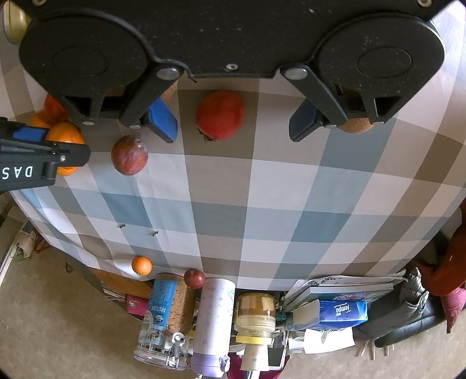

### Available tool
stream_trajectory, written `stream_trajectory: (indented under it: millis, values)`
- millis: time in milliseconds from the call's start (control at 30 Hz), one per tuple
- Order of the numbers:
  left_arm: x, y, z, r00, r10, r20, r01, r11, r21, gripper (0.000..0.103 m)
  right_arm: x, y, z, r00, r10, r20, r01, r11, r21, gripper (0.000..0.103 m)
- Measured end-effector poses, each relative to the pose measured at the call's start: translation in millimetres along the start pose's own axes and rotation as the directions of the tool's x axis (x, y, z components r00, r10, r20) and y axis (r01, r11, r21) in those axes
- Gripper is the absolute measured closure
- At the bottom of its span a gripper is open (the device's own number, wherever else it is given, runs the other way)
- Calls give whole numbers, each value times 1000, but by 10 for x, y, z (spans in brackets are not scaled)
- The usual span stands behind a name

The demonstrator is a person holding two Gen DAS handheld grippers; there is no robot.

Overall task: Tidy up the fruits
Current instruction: 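Close left gripper on the red tomato while right gripper closes on the orange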

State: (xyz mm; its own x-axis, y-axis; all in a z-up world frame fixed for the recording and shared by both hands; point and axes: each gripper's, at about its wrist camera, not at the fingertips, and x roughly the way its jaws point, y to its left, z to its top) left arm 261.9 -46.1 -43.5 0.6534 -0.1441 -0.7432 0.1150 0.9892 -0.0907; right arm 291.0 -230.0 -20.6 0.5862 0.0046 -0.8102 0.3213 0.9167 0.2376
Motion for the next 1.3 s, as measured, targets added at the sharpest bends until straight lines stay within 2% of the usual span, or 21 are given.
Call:
stream_trajectory:
  millis: [200, 367, 533, 700, 867, 967, 1033, 1200, 1300]
  values:
    - [6, 5, -2, 1000, 2, 5, -2, 1000, 5, 20, -32, -33, -14, 1000, -14, 17, 14, 1000, 6, 60]
    - [49, 33, 25, 999, 54, -2, -54, 999, -8, 20, -36, 4, -29, 1000, -11, 18, 11, 1000, -10, 60]
    - [93, 28, 50, 997, 72, -7, -72, 997, 13, 20, -32, 42, -47, 1000, -14, 19, 14, 1000, -27, 60]
    - [71, 70, 55, 997, 82, -1, -82, 997, -16, 20, -39, 48, -50, 999, -34, 32, 35, 999, -35, 60]
    - [67, 71, 62, 998, 60, -16, -60, 998, -12, 25, -23, 50, -53, 999, -34, 24, 35, 999, -35, 60]
    - [41, 42, 52, 999, 36, -16, -36, 999, 2, 33, -33, 68, -60, 999, -37, 31, 38, 998, -43, 60]
    - [35, 30, 50, 1000, -7, -20, 7, 1000, 1, 39, -50, 78, -65, 998, -36, 42, 38, 998, -49, 60]
    - [18, 14, 43, 998, -60, -21, 60, 998, 0, 45, -48, 88, -69, 998, -40, 45, 43, 998, -56, 60]
    - [2, -66, 27, 999, -50, -6, 50, 998, 41, 45, -42, 81, -68, 999, -35, 39, 37, 998, -53, 60]
